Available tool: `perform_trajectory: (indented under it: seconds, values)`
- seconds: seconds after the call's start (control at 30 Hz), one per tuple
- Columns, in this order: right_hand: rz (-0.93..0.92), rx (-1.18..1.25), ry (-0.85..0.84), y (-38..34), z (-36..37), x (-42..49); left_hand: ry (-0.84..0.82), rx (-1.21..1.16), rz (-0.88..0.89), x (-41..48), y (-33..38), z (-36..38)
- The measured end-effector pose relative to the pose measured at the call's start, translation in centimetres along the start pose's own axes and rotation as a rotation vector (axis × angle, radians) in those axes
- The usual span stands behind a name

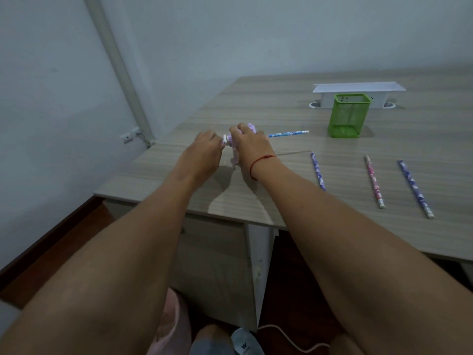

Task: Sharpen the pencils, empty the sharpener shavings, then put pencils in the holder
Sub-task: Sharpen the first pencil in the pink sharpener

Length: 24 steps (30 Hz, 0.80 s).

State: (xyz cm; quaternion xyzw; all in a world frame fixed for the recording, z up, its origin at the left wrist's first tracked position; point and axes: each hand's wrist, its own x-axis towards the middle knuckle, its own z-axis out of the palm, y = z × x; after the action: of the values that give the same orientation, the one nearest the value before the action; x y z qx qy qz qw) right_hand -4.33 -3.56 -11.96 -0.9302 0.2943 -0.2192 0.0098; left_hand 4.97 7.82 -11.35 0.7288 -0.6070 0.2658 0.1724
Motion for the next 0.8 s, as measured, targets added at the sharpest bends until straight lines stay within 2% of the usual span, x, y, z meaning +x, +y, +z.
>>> perform_trajectory:
  seconds: [0.27, 0.43, 0.6, 0.8]
  values:
    - [0.005, 0.039, -0.002, 0.1, 0.1, 0.2, -0.085, -0.077, 0.04, 0.0, 0.1, -1.0]
    - [-0.003, 0.034, -0.018, 0.1, -0.1, 0.1, -0.204, -0.059, -0.122, -0.8, 1.0, 1.0]
    - [-0.007, 0.04, -0.002, 0.2, -0.3, -0.1, -0.338, 0.026, -0.206, 1.2, 0.5, 2.2]
    - [0.045, -0.008, 0.019, -0.4, -0.7, -0.5, -0.356, 0.111, -0.188, 4.2, -1.4, 2.8]
